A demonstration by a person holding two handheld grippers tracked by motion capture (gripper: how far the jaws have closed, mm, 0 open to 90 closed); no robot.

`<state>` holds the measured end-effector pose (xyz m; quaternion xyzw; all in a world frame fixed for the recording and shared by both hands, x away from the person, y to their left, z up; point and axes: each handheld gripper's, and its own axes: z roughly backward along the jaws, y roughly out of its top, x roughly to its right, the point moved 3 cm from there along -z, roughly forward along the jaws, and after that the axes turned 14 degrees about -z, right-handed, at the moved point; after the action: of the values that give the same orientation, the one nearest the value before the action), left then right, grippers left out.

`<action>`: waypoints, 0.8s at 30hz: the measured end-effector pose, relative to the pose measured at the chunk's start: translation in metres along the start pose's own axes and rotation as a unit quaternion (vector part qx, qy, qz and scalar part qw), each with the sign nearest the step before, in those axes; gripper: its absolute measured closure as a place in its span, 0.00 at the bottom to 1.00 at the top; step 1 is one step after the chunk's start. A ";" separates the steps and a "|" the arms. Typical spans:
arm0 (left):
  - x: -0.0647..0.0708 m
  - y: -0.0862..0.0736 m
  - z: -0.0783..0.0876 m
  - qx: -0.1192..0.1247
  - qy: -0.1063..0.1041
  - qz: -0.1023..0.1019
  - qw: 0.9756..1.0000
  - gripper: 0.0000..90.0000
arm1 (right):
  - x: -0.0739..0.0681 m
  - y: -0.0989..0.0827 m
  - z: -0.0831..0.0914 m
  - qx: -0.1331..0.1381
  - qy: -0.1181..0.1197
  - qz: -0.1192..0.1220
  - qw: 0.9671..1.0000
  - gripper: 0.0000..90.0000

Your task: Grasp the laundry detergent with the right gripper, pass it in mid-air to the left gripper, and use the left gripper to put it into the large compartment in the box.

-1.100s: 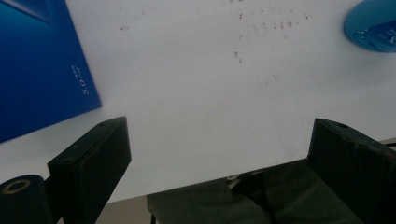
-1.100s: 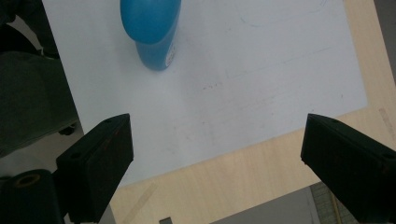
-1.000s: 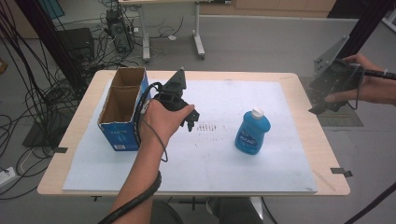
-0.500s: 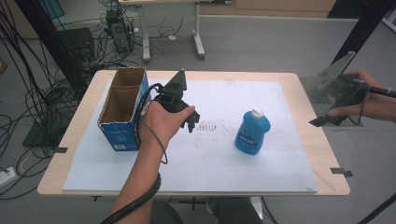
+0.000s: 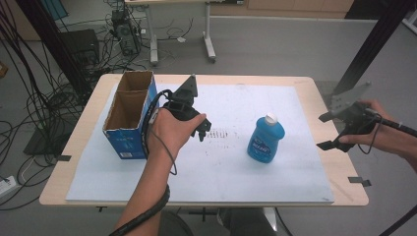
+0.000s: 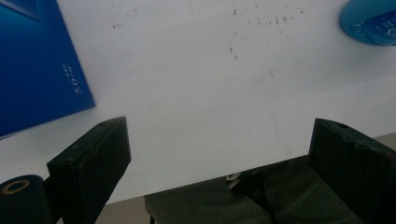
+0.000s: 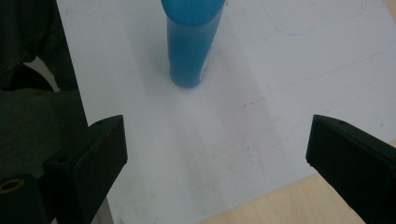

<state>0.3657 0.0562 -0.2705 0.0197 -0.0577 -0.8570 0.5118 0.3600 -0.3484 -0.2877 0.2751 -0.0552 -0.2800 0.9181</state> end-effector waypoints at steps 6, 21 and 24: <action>0.002 0.001 0.000 0.002 0.001 -0.003 1.000 0.07 | -0.003 -0.012 -0.014 0.035 0.004 -0.016 0.999 0.06; 0.002 -0.002 -0.002 0.007 0.000 -0.005 1.000 0.07 | -0.014 -0.025 -0.058 0.080 -0.011 -0.056 0.995 0.05; 0.001 -0.003 -0.002 0.007 0.000 -0.006 1.000 0.07 | -0.015 -0.026 -0.062 0.091 -0.008 -0.063 0.994 0.05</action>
<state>0.3629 0.0560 -0.2731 0.0240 -0.0636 -0.8593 0.5069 0.3503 -0.3291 -0.3532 0.3581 -0.0706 -0.3334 0.8693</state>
